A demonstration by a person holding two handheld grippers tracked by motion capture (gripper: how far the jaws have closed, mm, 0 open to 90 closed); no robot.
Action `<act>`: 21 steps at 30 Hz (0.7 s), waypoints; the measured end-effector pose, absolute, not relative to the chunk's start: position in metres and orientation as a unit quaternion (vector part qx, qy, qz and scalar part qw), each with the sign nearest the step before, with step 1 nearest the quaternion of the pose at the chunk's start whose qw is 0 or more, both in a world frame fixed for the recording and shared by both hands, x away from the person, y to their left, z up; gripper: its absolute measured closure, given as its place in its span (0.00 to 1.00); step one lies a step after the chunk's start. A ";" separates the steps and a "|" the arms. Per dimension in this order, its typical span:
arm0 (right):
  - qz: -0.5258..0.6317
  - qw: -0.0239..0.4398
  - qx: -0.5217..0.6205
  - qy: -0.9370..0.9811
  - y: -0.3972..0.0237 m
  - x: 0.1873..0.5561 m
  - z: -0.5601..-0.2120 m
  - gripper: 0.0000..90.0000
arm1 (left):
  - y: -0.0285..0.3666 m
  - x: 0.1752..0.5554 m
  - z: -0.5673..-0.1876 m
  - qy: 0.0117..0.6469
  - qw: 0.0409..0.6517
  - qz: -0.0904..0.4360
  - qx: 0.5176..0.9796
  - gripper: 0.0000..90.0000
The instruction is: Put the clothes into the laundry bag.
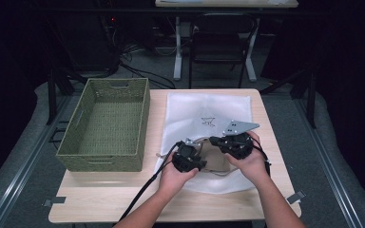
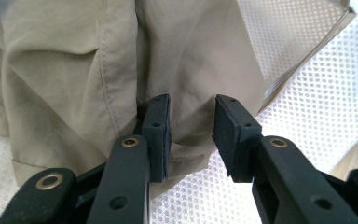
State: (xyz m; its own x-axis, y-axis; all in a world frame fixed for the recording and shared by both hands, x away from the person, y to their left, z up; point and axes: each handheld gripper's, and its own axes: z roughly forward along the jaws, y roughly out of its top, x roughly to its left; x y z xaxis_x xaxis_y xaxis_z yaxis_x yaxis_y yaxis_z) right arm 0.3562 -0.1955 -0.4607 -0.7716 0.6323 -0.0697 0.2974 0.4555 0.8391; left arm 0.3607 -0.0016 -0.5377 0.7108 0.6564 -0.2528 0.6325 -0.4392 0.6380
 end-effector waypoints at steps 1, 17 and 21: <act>0.441 0.190 0.280 0.831 -0.196 0.356 -0.461 0.99 | -0.002 0.360 -0.539 0.381 0.370 0.012 0.847 0.73; 0.440 0.192 0.278 0.832 -0.195 0.356 -0.461 0.99 | -0.005 0.361 -0.551 0.373 0.345 0.014 0.861 0.91; 0.439 0.192 0.278 0.833 -0.195 0.356 -0.461 0.99 | -0.006 0.360 -0.552 0.371 0.344 0.019 0.863 0.96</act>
